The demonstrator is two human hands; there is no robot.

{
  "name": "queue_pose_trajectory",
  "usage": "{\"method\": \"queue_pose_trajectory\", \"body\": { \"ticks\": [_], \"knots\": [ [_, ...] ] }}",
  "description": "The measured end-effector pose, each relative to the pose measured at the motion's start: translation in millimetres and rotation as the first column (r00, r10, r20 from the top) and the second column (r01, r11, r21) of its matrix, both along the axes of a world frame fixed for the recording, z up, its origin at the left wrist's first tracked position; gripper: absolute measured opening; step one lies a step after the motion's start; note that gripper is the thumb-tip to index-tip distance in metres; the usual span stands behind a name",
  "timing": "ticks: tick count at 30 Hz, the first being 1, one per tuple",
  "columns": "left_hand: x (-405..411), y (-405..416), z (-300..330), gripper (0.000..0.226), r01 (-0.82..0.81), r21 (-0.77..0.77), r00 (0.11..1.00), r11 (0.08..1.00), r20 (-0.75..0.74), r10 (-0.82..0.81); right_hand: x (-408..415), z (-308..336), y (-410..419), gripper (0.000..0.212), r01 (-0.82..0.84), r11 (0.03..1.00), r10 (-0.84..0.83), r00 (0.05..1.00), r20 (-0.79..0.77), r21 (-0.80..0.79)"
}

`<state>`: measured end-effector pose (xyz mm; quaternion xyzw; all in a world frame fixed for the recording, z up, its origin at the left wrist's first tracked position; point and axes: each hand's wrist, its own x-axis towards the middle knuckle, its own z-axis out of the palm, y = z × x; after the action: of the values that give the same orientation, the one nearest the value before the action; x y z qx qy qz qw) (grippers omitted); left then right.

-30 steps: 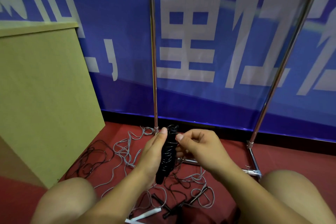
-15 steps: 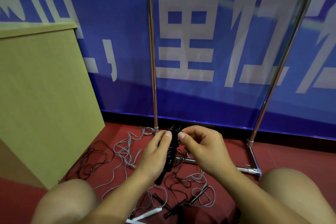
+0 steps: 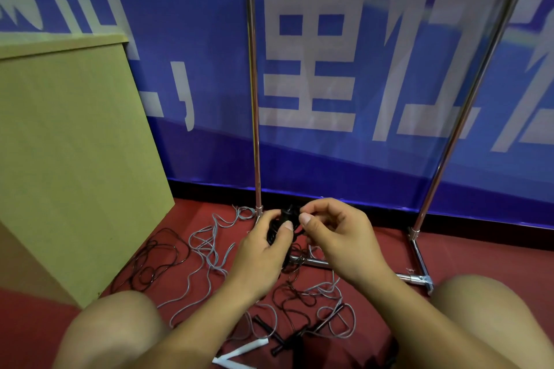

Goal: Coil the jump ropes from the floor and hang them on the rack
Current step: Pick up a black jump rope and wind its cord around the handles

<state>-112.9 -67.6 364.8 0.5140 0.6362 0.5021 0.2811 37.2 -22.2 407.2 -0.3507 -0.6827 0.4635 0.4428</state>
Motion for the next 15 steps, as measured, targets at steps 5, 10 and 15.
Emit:
{"method": "queue_pose_trajectory", "body": {
  "ticks": [5,10,15],
  "knots": [
    [3.3,-7.8,1.5,0.015,0.054,-0.005,0.989,0.999,-0.137,-0.054,1.5,-0.4,-1.5,0.013,0.003,0.995,-0.004,1.000,0.017,0.096],
    [4.4,-7.3,-2.4,0.045,0.049,0.030,0.980,0.998,-0.196,-0.042,1.0,-2.4,4.7,0.010,0.020,0.999,-0.021,1.000,0.017,0.042],
    [6.1,-8.0,-4.2,0.056,0.035,0.038,0.976,0.999,-0.217,-0.026,1.0,-4.3,8.7,0.010,0.017,1.000,-0.017,1.000,0.027,-0.018]
  ]
}}
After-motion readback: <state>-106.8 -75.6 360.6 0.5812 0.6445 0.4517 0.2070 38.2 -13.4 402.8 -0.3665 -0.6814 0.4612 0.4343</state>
